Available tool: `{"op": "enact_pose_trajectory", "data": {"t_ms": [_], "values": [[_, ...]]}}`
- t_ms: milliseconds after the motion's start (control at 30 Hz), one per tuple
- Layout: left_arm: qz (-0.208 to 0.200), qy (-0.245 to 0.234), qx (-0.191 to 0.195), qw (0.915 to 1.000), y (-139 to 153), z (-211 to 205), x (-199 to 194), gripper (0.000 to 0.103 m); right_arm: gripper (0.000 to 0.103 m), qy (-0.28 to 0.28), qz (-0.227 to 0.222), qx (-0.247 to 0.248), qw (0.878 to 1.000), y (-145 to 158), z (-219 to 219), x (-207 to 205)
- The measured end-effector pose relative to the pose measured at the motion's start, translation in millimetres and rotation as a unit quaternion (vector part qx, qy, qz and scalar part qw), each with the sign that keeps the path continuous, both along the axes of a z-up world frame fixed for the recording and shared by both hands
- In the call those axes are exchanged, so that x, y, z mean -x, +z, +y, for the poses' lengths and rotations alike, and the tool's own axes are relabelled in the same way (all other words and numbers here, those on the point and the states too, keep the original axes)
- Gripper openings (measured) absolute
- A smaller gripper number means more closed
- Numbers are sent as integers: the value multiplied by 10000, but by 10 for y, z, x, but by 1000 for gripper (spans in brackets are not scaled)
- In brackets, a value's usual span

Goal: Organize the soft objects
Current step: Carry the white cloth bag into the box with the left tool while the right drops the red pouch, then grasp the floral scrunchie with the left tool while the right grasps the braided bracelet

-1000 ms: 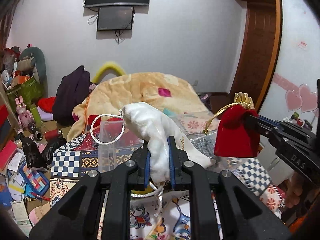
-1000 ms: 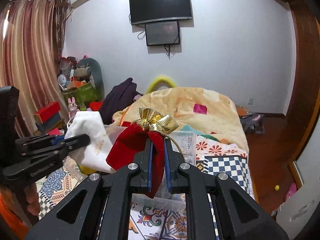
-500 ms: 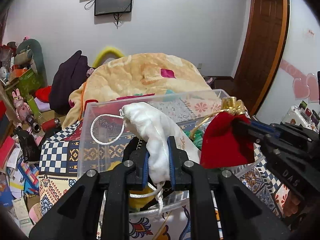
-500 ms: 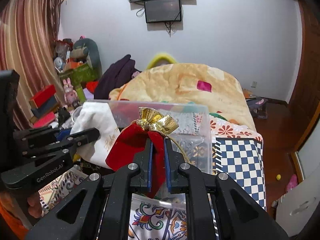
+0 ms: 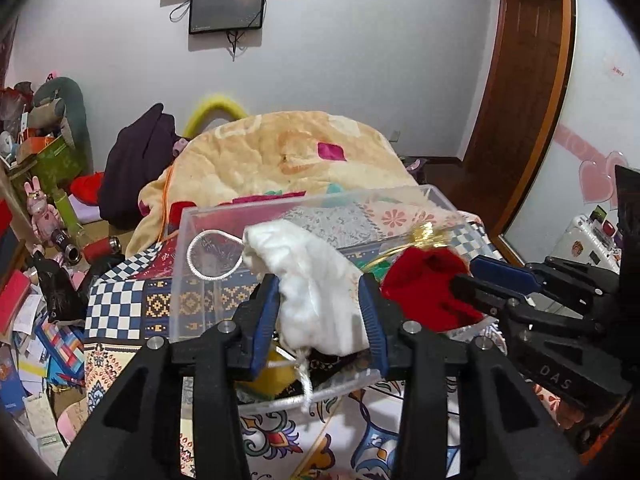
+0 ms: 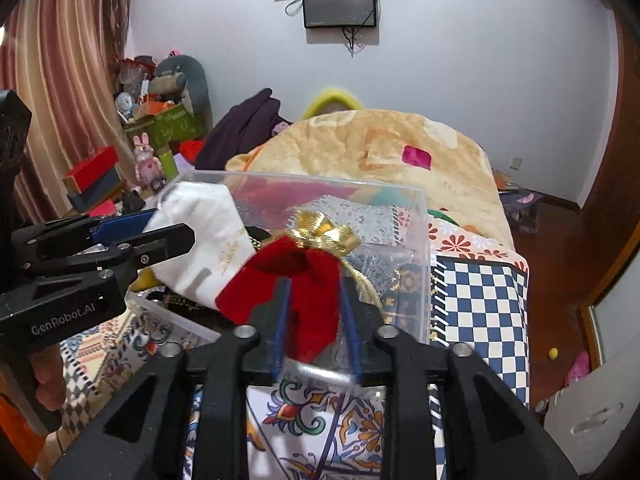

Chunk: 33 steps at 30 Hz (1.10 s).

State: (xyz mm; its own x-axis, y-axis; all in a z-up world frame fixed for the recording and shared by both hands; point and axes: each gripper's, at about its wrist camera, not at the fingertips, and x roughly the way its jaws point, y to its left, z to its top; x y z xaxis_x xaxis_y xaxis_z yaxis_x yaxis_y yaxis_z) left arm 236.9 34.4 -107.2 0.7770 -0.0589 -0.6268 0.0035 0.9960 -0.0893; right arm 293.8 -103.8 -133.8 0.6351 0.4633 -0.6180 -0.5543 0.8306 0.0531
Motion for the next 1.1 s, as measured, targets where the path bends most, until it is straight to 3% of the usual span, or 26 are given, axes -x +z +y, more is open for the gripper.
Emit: {"op": "enact_pose_trajectory", "data": {"t_ms": [167, 333, 567, 733, 933, 1100], "values": [[-278, -16, 63, 9996, 214, 5, 171, 57, 32, 15, -206, -86, 9997, 158, -131, 104], [-502, -42, 147, 9986, 381, 27, 374, 62, 40, -22, -408, -304, 9987, 327, -329, 225], [-613, -84, 23, 9981, 412, 64, 742, 67, 44, 20, -576, -428, 9974, 381, -483, 447], [-426, -126, -36, 9990, 266, 93, 941, 69, 49, 145, -516, -301, 9981, 221, -435, 624], [93, -35, -127, 9999, -158, 161, 1102, 69, 49, 366, -191, -107, 9991, -80, -276, 780], [587, 107, 114, 9982, -521, 273, 1167, 69, 49, 600, 292, -13, 9978, -395, -107, 834]]}}
